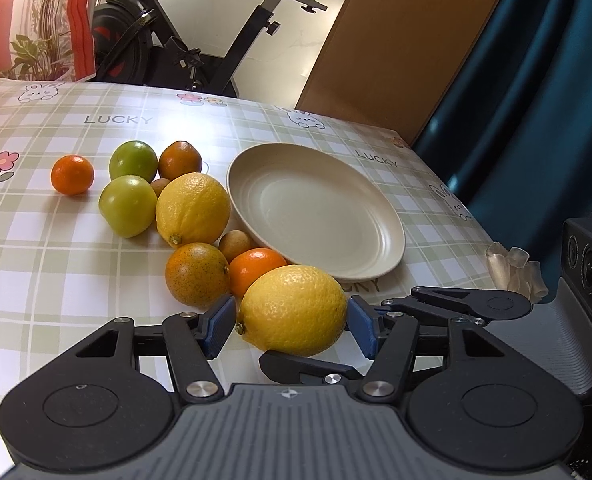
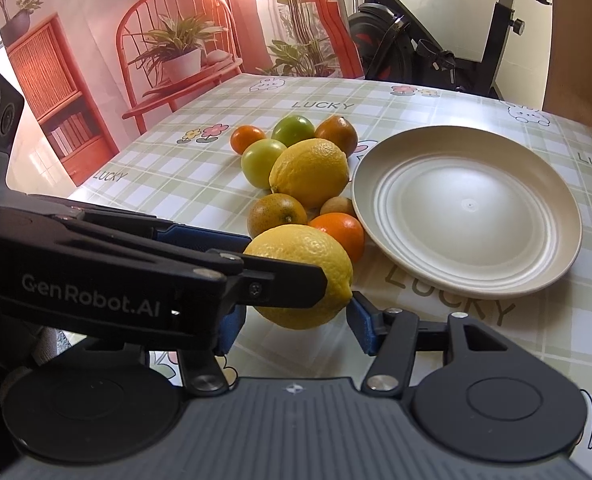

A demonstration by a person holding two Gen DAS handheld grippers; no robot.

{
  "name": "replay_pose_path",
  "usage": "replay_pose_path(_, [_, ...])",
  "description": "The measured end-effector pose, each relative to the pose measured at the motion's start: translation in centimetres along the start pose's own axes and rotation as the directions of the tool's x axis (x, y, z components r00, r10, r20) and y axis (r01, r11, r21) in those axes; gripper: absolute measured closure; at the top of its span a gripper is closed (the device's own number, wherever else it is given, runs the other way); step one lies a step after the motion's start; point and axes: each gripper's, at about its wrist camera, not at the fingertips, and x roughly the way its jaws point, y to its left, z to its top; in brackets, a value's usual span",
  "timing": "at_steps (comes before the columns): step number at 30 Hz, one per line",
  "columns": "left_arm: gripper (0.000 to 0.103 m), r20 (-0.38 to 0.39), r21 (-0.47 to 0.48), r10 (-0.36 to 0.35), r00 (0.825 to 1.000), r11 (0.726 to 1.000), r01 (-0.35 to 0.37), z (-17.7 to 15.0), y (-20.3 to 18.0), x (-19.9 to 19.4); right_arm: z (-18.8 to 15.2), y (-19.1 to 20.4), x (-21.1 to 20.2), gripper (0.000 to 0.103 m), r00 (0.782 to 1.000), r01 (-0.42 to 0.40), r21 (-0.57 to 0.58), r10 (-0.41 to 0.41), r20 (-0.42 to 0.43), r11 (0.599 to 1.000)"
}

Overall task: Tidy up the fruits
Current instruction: 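Carry the lemon with the left tool onto the plate and open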

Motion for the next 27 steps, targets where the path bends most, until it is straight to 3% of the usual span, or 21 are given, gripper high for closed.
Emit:
replay_pose_path(5, [0.039,0.007,0.079,0.0,1.0,0.997,-0.001,1.0,-1.7,-0.2,0.1,-0.5,-1.4,0.045,0.999,0.017,0.02,-0.018,0.027,1.0])
replay_pose_path(13, [0.039,0.042,0.105,-0.036,0.998,0.994,0.032,5.2,-3.0,-0.2,2.7,-2.2,-3.3,0.045,0.995,0.039,0.062,-0.045,0.092,0.997])
replay_pose_path(19, [0.039,0.063,0.063,-0.059,0.996,0.996,0.055,8.5,-2.7,1.3,6.1,-3.6,-3.8,0.045,0.988,0.081,0.022,-0.084,0.129,0.996])
replay_pose_path(27, [0.039,0.016,0.025,-0.02,1.0,0.999,0.02,10.6,-0.7,5.4,8.5,-6.0,0.0,0.045,0.99,0.085,0.001,-0.085,0.109,0.996])
